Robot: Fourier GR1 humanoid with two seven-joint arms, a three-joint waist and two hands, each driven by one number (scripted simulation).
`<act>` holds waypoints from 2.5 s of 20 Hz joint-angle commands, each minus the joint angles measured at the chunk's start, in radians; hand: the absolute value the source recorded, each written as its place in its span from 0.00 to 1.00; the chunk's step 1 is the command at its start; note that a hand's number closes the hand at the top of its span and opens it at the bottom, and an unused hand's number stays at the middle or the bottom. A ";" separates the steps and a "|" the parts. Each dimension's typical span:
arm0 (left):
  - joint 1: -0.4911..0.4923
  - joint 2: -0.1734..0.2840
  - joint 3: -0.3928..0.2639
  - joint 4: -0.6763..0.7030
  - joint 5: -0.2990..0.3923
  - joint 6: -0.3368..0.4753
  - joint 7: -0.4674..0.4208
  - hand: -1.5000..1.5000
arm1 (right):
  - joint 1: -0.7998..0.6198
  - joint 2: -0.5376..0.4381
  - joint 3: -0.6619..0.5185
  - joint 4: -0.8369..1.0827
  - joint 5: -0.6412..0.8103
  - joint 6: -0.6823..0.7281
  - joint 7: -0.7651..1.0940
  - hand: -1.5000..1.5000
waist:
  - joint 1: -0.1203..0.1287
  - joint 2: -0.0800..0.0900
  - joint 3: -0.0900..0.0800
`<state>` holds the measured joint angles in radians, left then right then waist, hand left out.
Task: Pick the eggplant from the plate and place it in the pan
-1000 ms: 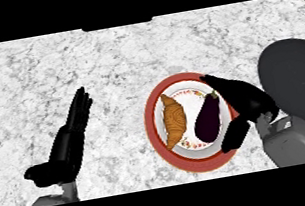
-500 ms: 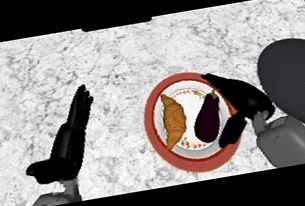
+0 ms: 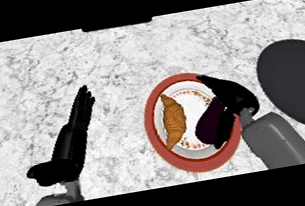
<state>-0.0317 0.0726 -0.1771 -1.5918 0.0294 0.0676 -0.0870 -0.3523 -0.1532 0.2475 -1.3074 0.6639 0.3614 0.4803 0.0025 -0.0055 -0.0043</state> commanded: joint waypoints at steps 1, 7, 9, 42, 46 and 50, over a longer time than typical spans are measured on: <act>0.011 0.022 0.030 -0.016 0.012 -0.037 0.004 0.50 | -0.044 0.048 -0.005 0.111 0.044 -0.015 -0.005 0.00 | 0.003 0.006 0.004; -0.032 -0.032 0.009 0.091 -0.030 0.005 -0.037 0.50 | -0.074 -0.005 0.047 0.194 0.104 0.011 -0.141 1.00 | 0.003 0.007 0.004; 0.021 0.006 0.033 0.054 0.000 -0.034 -0.063 0.50 | -0.001 0.004 0.094 0.168 0.142 -0.041 -0.172 1.00 | 0.003 0.006 0.004; -0.050 0.031 0.099 0.005 0.015 -0.065 0.046 0.50 | 0.315 0.120 0.109 -0.847 0.592 -0.410 0.330 1.00 | -0.007 0.004 0.005; 0.028 -0.029 0.021 -0.029 -0.032 -0.031 0.012 0.50 | 0.311 0.054 -0.124 -0.801 0.385 -0.483 0.204 1.00 | -0.002 0.005 0.005; 0.034 -0.034 0.040 0.055 -0.042 -0.035 -0.077 0.50 | 0.347 0.034 -0.214 -0.664 0.353 -0.640 0.083 1.00 | -0.004 0.006 0.005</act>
<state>-0.0189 0.0517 -0.1349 -1.5745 0.0041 0.0258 -0.1075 -0.0321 -0.0910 0.1357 -2.0298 1.0790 -0.1791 0.6548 -0.0013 0.0001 0.0005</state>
